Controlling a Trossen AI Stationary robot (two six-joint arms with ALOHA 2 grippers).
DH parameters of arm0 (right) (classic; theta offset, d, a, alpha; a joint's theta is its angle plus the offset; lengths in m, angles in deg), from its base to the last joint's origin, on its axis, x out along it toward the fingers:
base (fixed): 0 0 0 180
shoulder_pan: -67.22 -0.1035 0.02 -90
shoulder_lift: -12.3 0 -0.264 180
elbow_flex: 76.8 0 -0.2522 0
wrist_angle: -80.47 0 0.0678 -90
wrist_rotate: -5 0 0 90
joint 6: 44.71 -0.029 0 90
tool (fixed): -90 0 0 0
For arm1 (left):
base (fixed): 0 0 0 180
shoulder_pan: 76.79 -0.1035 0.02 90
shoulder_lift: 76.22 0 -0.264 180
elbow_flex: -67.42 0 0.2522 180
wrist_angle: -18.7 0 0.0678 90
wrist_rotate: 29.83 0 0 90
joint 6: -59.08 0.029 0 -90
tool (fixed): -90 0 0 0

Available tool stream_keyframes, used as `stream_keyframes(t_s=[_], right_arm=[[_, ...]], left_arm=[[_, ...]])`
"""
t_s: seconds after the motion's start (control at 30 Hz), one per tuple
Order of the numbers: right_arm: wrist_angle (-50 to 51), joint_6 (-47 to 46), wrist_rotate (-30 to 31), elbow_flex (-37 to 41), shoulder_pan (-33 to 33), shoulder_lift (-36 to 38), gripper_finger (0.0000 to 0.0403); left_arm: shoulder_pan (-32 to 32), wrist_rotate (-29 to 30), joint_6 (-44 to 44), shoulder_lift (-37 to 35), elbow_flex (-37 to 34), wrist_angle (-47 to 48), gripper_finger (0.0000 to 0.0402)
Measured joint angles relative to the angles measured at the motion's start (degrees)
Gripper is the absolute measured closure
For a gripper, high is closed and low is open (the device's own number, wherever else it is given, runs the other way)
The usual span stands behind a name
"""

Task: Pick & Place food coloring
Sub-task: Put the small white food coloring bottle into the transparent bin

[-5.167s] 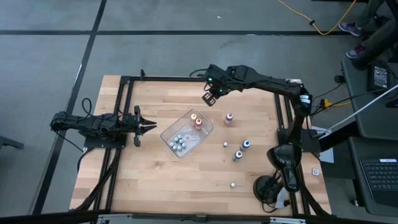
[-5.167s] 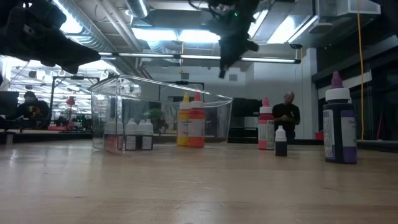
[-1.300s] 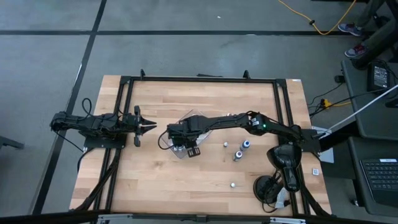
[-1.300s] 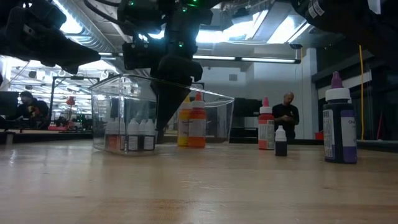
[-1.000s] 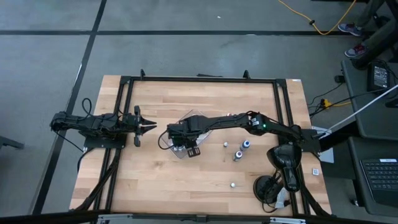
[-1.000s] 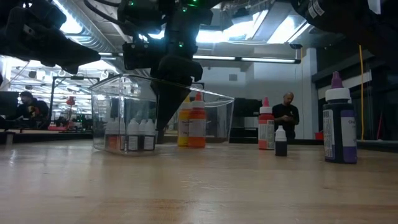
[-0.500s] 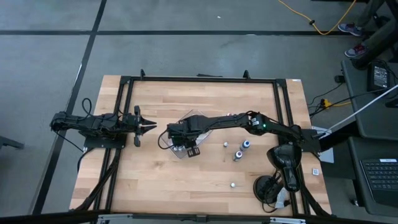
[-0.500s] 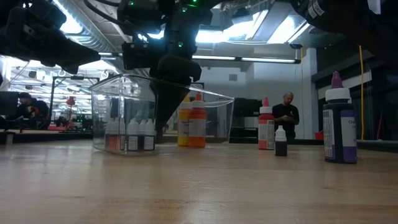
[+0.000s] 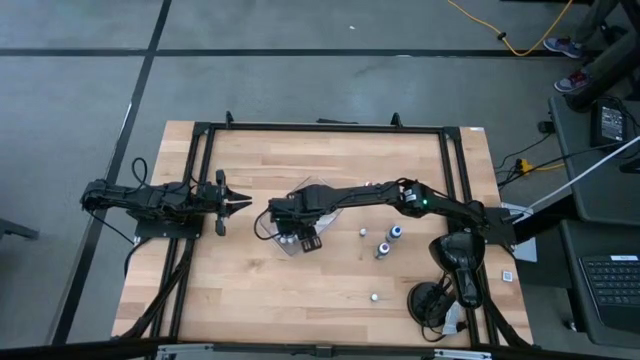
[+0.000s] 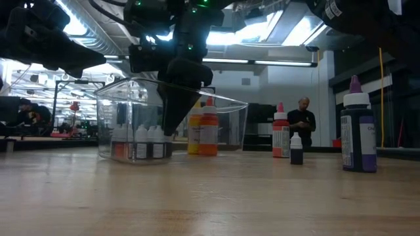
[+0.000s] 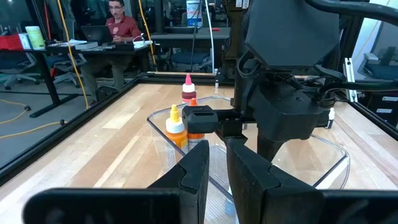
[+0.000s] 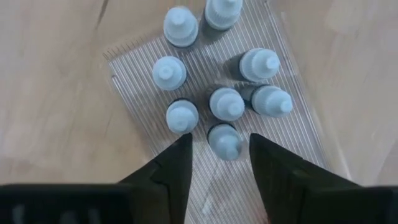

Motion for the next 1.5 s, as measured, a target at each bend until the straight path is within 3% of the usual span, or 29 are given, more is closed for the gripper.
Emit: stream_keyframes(t_s=[0.17,0.53,0.7,1.1,1.3,1.5], right_arm=[[1.7,0.1,0.9,-0.3,0.0,1.1,0.0229],[4.7,-3.9,10.4,-0.2,0.0,6.9,0.02],[8.7,-17.7,13.5,-0.3,-0.2,10.9,0.0187],[23.2,-53.2,13.0,-0.3,0.3,17.5,0.0155],[24.0,-61.4,9.3,3.0,0.4,20.0,0.0154],[22.8,-65.4,8.6,12.5,-0.2,24.9,0.0154]], left_arm=[[0.0,0.0,0.0,0.0,0.0,0.0,0.0343],[0.0,0.0,0.0,0.0,0.0,0.0,0.035],[0.0,0.0,0.0,0.0,0.0,0.0,0.0347],[0.0,0.0,0.0,0.0,0.0,0.0,0.0347],[0.0,0.0,0.0,0.0,0.0,0.0,0.0349],[0.0,0.0,0.0,0.0,0.0,0.0,0.0344]])
